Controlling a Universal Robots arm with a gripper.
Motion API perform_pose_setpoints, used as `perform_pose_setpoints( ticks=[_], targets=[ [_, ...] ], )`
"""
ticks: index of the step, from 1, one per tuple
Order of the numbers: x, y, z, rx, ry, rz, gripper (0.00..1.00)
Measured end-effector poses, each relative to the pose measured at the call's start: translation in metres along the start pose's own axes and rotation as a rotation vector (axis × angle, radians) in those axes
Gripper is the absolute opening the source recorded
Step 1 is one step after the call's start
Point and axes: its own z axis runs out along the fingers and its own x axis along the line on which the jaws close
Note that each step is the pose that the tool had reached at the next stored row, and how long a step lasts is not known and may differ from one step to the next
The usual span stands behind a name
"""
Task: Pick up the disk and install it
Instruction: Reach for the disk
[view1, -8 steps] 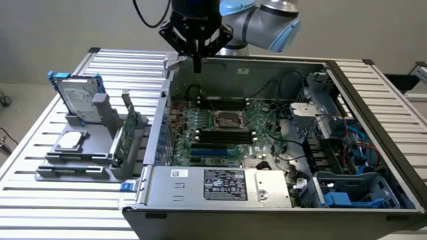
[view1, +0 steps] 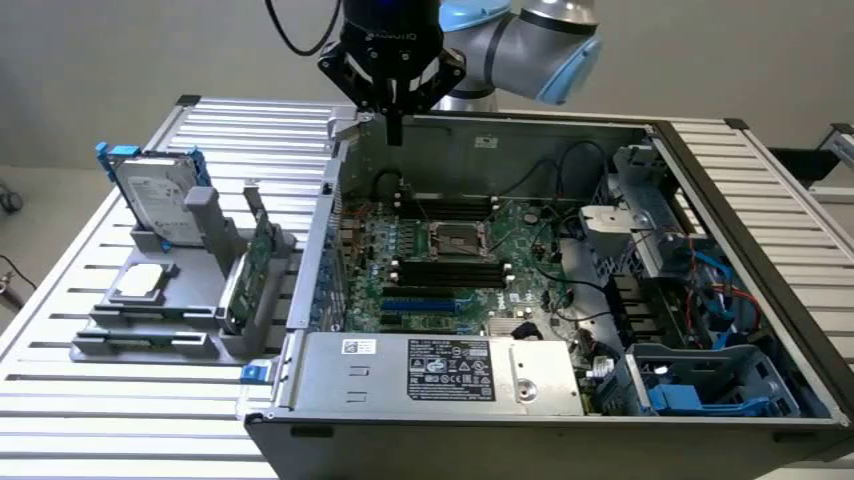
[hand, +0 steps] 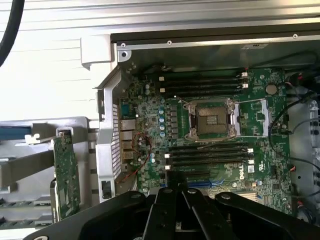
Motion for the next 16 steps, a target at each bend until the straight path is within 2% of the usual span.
perform_pose_setpoints(
  ticks=[4,10,16],
  targets=[
    [0.002,-0.0003,-0.0001,-0.0018,0.0001,0.000,0.11],
    [0.029,-0.0002,-0.0005,-0.0048,-0.0002,0.000,0.11],
    [0.057,0.0037,0.0006,-0.0054,-0.0002,0.000,0.11]
  ],
)
